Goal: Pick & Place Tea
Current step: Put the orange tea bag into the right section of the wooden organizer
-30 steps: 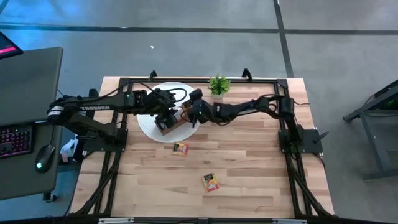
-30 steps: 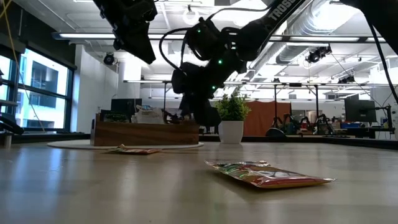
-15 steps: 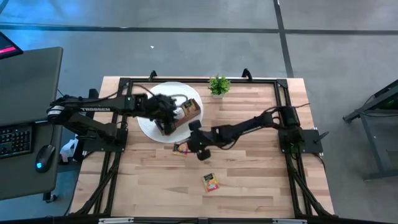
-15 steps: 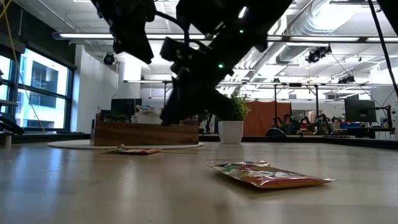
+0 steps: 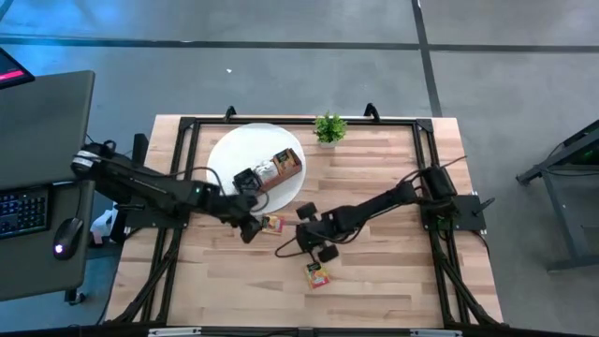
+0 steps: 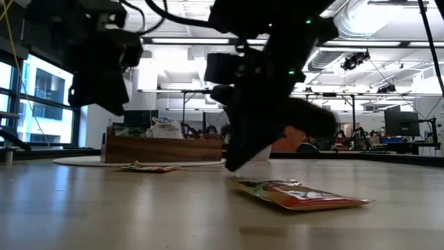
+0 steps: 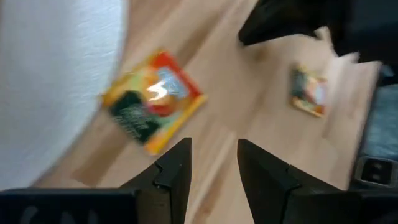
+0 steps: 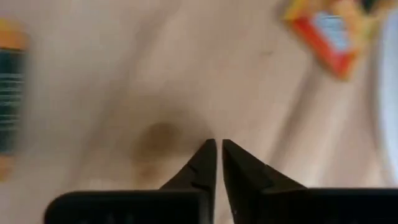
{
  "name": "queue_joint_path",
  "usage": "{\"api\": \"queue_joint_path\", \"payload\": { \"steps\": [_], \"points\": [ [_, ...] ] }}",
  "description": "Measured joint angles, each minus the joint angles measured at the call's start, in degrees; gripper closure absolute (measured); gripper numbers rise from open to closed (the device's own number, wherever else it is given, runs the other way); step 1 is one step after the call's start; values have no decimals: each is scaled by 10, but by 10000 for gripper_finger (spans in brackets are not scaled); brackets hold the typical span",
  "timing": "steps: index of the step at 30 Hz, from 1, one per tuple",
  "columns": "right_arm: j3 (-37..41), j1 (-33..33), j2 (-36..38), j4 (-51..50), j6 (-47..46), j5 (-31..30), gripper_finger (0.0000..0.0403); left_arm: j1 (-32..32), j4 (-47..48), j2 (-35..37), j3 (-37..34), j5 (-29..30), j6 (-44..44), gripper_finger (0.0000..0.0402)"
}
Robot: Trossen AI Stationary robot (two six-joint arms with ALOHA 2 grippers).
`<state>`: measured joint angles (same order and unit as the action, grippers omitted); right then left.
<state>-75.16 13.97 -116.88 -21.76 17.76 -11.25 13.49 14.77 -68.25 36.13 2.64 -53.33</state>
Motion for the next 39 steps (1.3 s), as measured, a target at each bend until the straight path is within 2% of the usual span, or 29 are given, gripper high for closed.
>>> {"api": "queue_joint_path", "payload": {
  "steps": [4,8,13,18,23,28,33,36,39],
  "points": [
    [0,10,0,-24,-12,10,399,39,-51,1,-22,39,-1,273],
    [0,15,9,-43,-10,28,390,49,-60,1,-23,65,-1,273],
    [0,20,46,-37,-30,125,360,49,-56,1,-23,71,10,273],
    [1,28,56,-24,-106,218,329,49,-51,-12,-22,118,8,273],
    [33,58,51,20,-113,176,292,49,-47,-14,-22,131,5,273],
    [77,62,51,102,-143,185,247,49,-44,-14,-22,130,5,273],
    [118,61,46,147,-145,151,208,49,-44,-14,-22,130,5,273],
    [147,57,45,193,-150,161,200,49,-43,-14,-22,130,5,273],
    [174,54,46,223,-160,173,216,49,-43,-14,-22,131,5,273]
  ]
}}
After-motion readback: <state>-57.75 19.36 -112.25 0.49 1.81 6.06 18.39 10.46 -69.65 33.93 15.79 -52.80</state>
